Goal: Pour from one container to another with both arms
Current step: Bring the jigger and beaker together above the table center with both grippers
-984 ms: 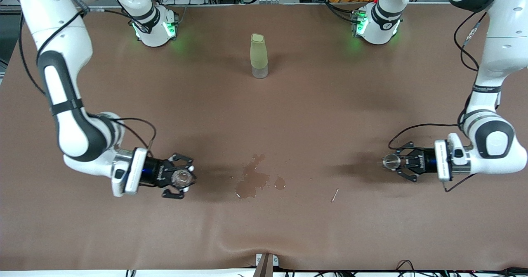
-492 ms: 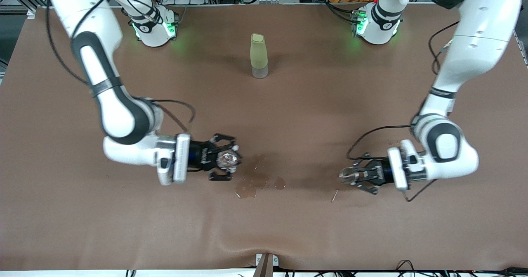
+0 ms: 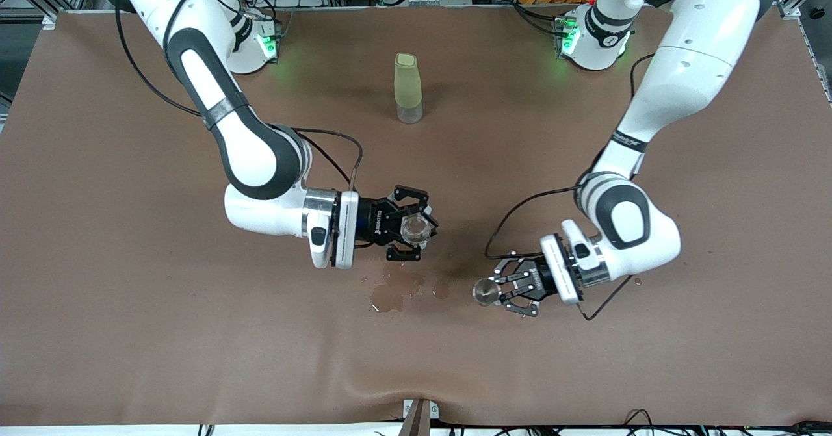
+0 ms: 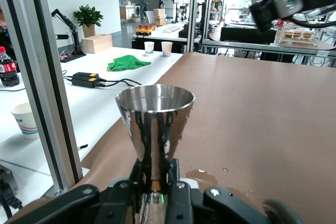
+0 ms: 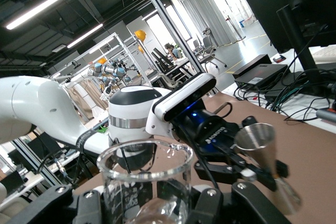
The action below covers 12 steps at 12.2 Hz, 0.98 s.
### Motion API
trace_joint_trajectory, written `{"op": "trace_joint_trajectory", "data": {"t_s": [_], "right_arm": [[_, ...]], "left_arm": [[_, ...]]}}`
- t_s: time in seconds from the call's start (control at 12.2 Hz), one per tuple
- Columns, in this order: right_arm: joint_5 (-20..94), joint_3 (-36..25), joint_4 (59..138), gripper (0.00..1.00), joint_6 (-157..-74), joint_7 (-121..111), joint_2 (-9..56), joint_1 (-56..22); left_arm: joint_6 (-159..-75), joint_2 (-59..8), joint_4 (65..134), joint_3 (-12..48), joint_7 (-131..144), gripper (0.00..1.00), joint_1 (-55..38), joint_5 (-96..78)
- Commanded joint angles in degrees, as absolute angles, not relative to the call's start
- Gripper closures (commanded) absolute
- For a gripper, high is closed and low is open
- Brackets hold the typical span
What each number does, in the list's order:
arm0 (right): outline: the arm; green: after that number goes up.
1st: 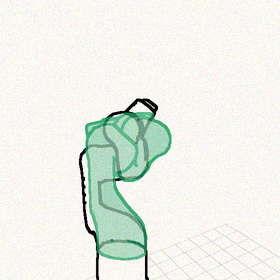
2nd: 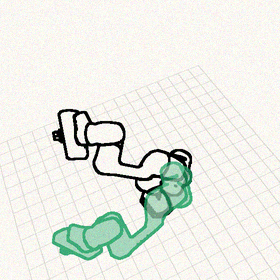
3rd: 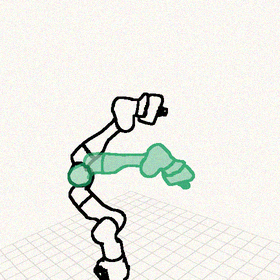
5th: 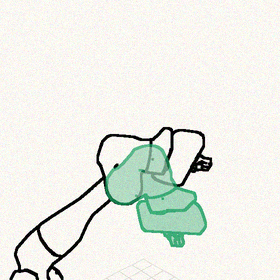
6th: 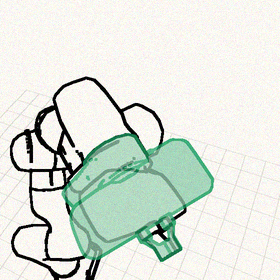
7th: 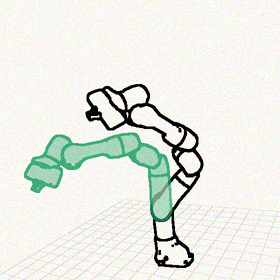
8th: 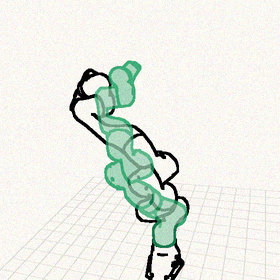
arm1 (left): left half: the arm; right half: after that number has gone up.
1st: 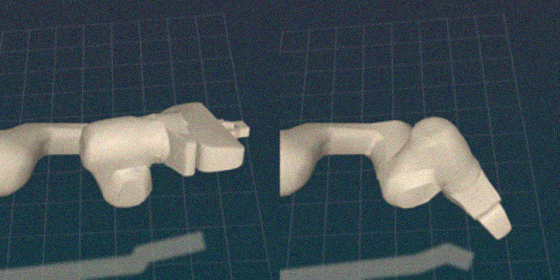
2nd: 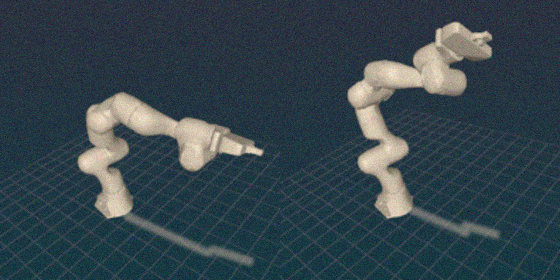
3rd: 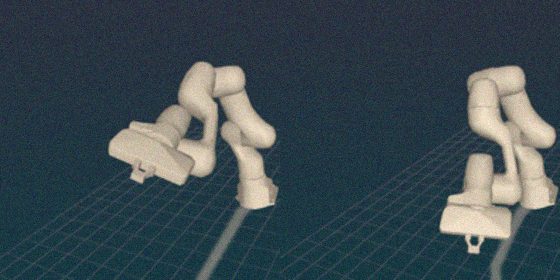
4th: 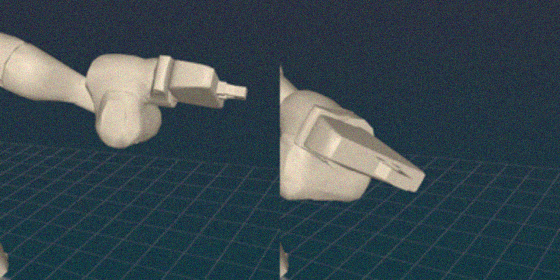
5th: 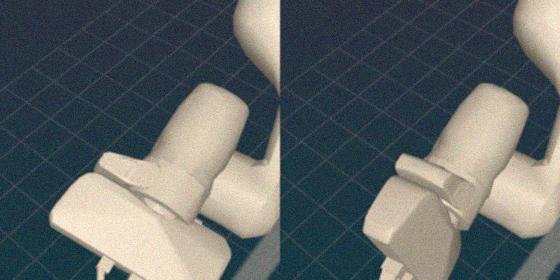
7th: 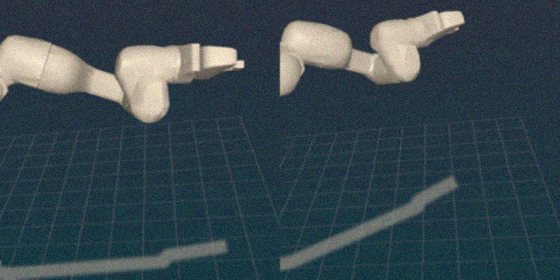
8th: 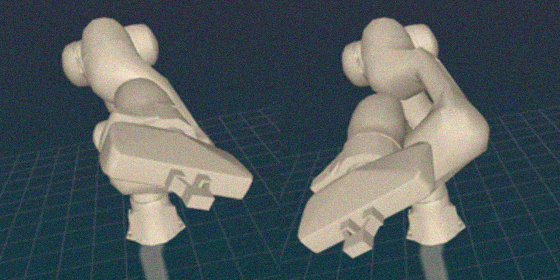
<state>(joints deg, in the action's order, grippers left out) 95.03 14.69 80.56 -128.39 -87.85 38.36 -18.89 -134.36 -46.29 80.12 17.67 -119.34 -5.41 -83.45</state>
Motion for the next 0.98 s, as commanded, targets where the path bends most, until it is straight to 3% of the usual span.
{"op": "trace_joint_trajectory", "data": {"t_s": [0.0,0.9], "right_arm": [[98.7,14.1,78.8,1.0,-128.8,-85.6,38.9,-20.8],[99.2,13.7,74.6,1.0,-132.6,-69.6,40.4,-22.0]], "left_arm": [[-138.9,-49.8,74.8,17.2,-120.5,1.0,-9.6,-85.3],[-147.0,-53.7,67.9,17.1,-120.7,1.0,-20.6,-95.5]]}}
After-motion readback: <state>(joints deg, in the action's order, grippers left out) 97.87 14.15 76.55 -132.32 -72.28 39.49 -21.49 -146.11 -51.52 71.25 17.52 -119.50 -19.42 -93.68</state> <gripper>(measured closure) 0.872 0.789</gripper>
